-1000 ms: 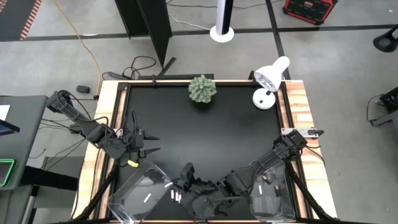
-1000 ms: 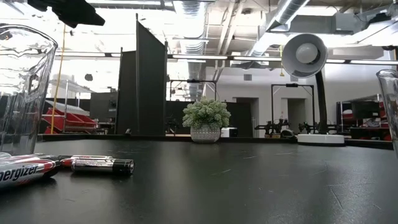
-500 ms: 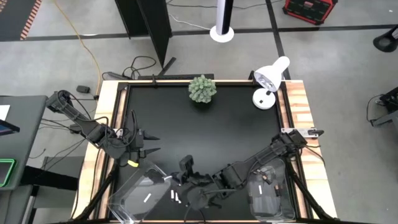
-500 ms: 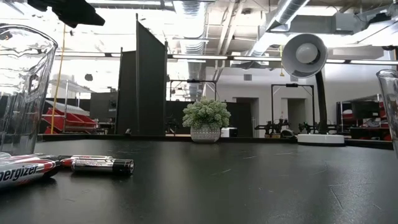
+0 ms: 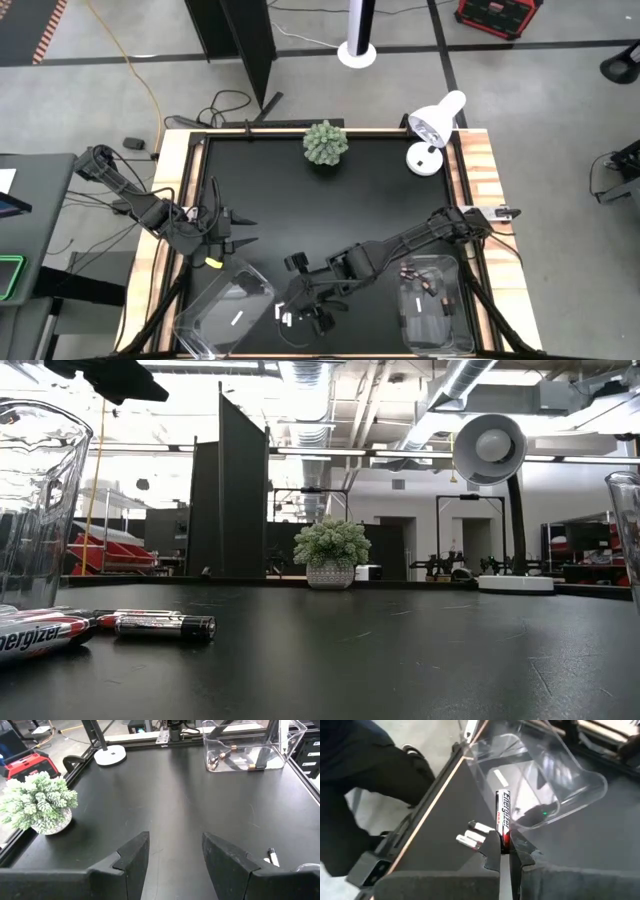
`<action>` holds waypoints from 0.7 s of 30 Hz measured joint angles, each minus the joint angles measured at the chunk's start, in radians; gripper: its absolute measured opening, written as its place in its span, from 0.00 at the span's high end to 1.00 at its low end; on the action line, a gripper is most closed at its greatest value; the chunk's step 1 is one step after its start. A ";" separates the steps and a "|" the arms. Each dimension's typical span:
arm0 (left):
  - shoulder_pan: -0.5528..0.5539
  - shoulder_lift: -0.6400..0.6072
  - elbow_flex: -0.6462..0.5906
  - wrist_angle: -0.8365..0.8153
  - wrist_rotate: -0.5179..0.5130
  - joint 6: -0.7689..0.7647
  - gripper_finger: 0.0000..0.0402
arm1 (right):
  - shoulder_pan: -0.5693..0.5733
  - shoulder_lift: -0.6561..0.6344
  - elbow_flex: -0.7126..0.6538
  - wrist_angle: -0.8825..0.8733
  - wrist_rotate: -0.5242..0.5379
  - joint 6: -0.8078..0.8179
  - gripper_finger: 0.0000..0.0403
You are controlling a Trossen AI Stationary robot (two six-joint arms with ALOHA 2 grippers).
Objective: Sort batteries
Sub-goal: Put the silver battery into the left transparent bin
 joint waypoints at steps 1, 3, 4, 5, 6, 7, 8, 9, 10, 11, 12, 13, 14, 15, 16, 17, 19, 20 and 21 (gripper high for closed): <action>0.000 0.000 0.000 0.000 0.000 0.000 0.56 | -0.003 0.000 0.000 -0.004 -0.006 0.005 0.96; 0.000 0.000 0.000 0.000 0.000 0.000 0.56 | -0.004 0.000 0.000 -0.007 -0.008 0.008 0.96; 0.000 0.000 0.000 -0.001 0.000 0.000 0.56 | -0.004 0.000 0.000 -0.006 -0.008 0.005 0.96; 0.000 0.000 0.000 -0.002 0.000 0.000 0.56 | -0.004 0.000 0.000 -0.003 -0.008 -0.006 0.96; 0.000 0.000 0.000 -0.004 0.000 0.000 0.56 | -0.005 0.000 0.000 0.009 -0.008 -0.016 0.96; 0.000 0.000 0.000 -0.007 0.000 0.000 0.56 | -0.005 0.002 0.000 0.032 -0.008 -0.031 0.96; 0.000 0.000 0.000 -0.007 0.000 0.000 0.56 | -0.005 0.003 0.000 0.065 -0.008 -0.048 0.96; 0.000 0.000 0.000 -0.008 0.000 0.000 0.56 | -0.005 0.004 0.000 0.099 -0.008 -0.068 0.96; 0.000 0.000 0.000 -0.014 0.000 0.000 0.56 | -0.005 0.006 -0.001 0.133 -0.008 -0.086 0.96; 0.000 0.000 0.000 -0.025 0.001 0.001 0.56 | -0.008 0.016 -0.006 0.182 -0.008 -0.104 0.96; 0.000 -0.001 0.000 -0.037 0.001 0.001 0.56 | -0.010 0.021 -0.012 0.233 -0.008 -0.122 0.96; 0.000 -0.003 0.000 -0.049 0.005 0.000 0.56 | -0.012 0.029 -0.014 0.255 -0.008 -0.141 0.96; 0.000 -0.004 0.000 -0.060 0.011 -0.001 0.56 | -0.013 0.042 -0.016 0.268 -0.007 -0.149 0.96; 0.000 -0.008 0.000 -0.071 0.016 -0.005 0.56 | -0.013 0.058 -0.017 0.297 -0.007 -0.160 0.96; -0.001 -0.013 0.000 -0.083 0.021 -0.012 0.56 | -0.014 0.073 -0.017 0.316 -0.007 -0.166 0.96; -0.001 -0.016 0.000 -0.094 0.026 -0.020 0.56 | -0.017 0.088 -0.017 0.321 -0.006 -0.167 0.96; -0.002 -0.029 0.000 -0.114 0.031 -0.037 0.56 | -0.023 0.117 -0.017 0.346 -0.006 -0.169 0.96; -0.002 -0.036 0.000 -0.128 0.034 -0.047 0.56 | -0.027 0.132 -0.017 0.356 -0.005 -0.169 0.96; -0.002 -0.044 0.000 -0.139 0.037 -0.056 0.56 | -0.030 0.145 -0.017 0.359 -0.003 -0.169 0.96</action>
